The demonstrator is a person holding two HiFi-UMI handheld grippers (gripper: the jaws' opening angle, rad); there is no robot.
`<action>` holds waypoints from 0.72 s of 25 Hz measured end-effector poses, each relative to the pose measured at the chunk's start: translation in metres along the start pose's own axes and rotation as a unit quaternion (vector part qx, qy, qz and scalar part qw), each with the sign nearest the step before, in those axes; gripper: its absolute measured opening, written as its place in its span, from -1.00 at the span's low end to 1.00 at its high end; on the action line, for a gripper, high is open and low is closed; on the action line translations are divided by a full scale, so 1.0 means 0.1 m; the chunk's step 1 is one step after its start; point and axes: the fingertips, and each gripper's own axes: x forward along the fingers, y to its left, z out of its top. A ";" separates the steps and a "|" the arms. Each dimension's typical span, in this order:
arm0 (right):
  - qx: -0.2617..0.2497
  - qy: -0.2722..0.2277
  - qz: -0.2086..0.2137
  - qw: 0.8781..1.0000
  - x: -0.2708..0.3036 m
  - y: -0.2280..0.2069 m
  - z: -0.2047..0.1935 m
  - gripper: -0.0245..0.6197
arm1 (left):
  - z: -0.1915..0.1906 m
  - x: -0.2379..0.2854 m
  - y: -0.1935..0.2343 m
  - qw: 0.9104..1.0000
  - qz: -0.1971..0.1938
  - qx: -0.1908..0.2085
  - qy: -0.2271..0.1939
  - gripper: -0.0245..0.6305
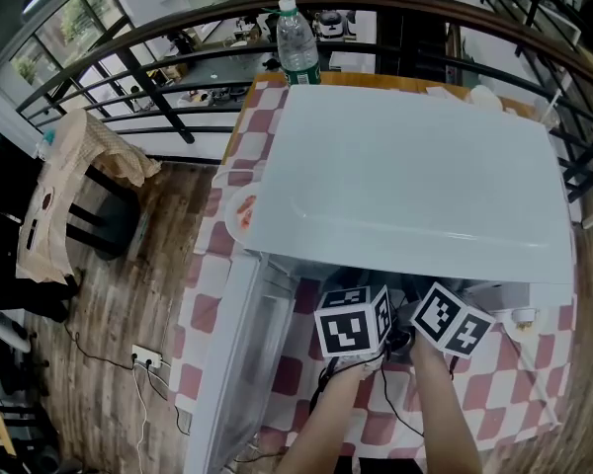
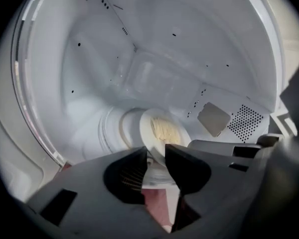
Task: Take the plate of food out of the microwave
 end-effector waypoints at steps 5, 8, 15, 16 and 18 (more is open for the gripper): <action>0.010 -0.002 -0.006 1.000 -0.10 -0.02 -0.06 -0.67 | -0.08 -0.10 -0.04 1.000 -0.005 -0.009 0.004 -0.50; 0.009 0.001 -0.006 1.000 -0.16 -0.02 -0.11 -0.67 | -0.13 -0.17 -0.05 1.000 -0.004 -0.017 0.003 -0.51; 0.020 0.002 -0.008 1.000 -0.30 -0.02 -0.20 -0.67 | -0.26 -0.32 -0.08 1.000 -0.001 -0.030 -0.001 -0.51; 0.021 0.002 -0.008 1.000 -0.32 -0.01 -0.21 -0.67 | -0.27 -0.34 -0.09 1.000 -0.001 -0.032 -0.002 -0.51; 0.023 0.002 -0.008 1.000 -0.36 -0.01 -0.23 -0.67 | -0.31 -0.38 -0.09 0.999 0.000 -0.035 -0.002 -0.51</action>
